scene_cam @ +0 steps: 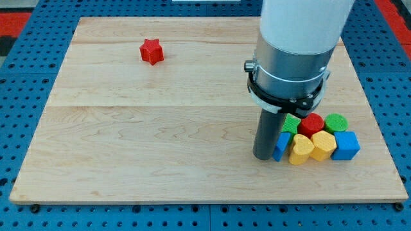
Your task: Move your arm towards the red star
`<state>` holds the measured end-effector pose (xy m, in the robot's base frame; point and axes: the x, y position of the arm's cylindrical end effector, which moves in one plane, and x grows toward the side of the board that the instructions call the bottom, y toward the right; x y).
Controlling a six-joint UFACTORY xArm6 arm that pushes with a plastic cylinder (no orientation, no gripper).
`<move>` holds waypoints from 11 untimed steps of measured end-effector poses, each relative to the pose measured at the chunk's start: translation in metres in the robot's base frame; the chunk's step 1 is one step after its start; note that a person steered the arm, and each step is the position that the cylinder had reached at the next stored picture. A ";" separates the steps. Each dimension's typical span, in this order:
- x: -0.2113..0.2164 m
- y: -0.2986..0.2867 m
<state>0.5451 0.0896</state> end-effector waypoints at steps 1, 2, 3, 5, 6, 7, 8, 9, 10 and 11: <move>0.000 0.003; 0.000 0.001; 0.001 -0.031; -0.088 -0.077; -0.157 -0.083; -0.220 -0.110; -0.257 -0.141; -0.257 -0.162; -0.250 -0.176; -0.251 -0.203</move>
